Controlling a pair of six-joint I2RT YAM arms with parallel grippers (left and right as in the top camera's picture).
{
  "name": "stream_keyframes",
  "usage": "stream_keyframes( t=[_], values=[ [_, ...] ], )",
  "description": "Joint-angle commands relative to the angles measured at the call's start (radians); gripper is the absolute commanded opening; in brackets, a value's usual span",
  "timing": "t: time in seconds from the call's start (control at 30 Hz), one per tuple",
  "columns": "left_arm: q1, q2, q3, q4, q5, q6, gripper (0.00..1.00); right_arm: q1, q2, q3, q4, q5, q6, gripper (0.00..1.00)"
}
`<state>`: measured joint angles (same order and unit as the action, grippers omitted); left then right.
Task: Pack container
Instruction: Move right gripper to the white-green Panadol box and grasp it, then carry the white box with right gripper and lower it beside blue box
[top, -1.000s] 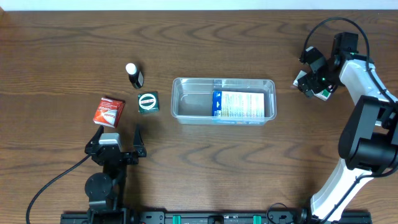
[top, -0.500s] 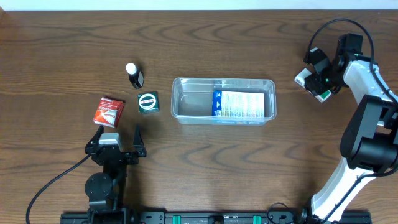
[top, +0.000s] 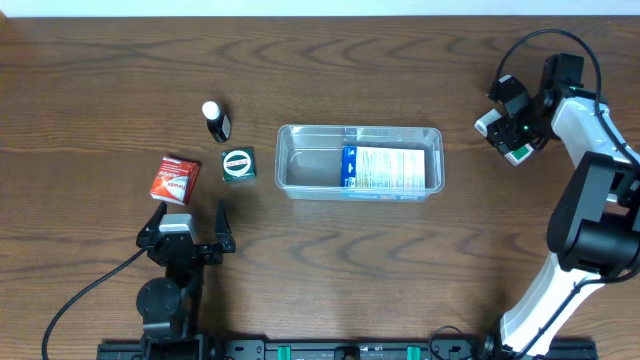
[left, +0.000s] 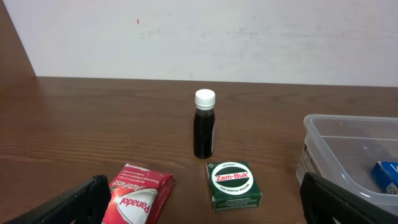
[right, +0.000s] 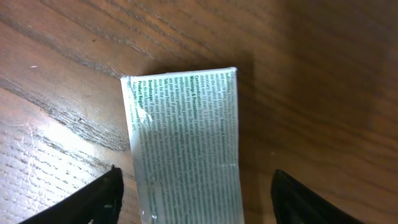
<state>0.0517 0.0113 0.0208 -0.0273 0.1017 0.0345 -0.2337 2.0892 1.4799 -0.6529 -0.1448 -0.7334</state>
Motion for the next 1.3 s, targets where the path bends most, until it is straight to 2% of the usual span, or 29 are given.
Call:
stream_keyframes(
  t=[0.0, 0.3, 0.43, 0.5, 0.73, 0.9, 1.03, 1.17, 1.27],
  values=[
    [0.005, 0.000, -0.017, -0.035, 0.014, 0.014, 0.98, -0.010, 0.039, 0.002, 0.002, -0.020, 0.013, 0.69],
    [0.005, 0.000, -0.017, -0.035, 0.014, 0.014, 0.98, -0.010, 0.040, 0.002, 0.000, -0.030, 0.031, 0.42],
    [0.005, 0.000, -0.017, -0.035, 0.014, 0.014, 0.98, -0.010, 0.039, 0.002, 0.007, -0.027, 0.055, 0.24],
    [0.005, 0.000, -0.017, -0.035, 0.014, 0.014, 0.98, -0.009, 0.035, 0.006, 0.011, -0.019, 0.078, 0.19],
    [0.005, 0.000, -0.017, -0.035, 0.014, 0.014, 0.98, -0.007, -0.032, 0.045, 0.006, -0.016, 0.167, 0.19],
    [0.005, 0.000, -0.017, -0.035, 0.014, 0.014, 0.98, 0.016, -0.159, 0.072, -0.006, -0.042, 0.258, 0.19],
    [0.005, 0.000, -0.017, -0.035, 0.014, 0.014, 0.98, 0.064, -0.295, 0.072, -0.040, -0.162, 0.257, 0.18],
    [0.005, 0.000, -0.017, -0.035, 0.014, 0.014, 0.98, 0.137, -0.419, 0.072, -0.089, -0.351, 0.256, 0.13],
    [0.005, 0.000, -0.017, -0.035, 0.014, 0.014, 0.98, 0.208, -0.476, 0.072, -0.122, -0.400, 0.246, 0.11]
  ],
)
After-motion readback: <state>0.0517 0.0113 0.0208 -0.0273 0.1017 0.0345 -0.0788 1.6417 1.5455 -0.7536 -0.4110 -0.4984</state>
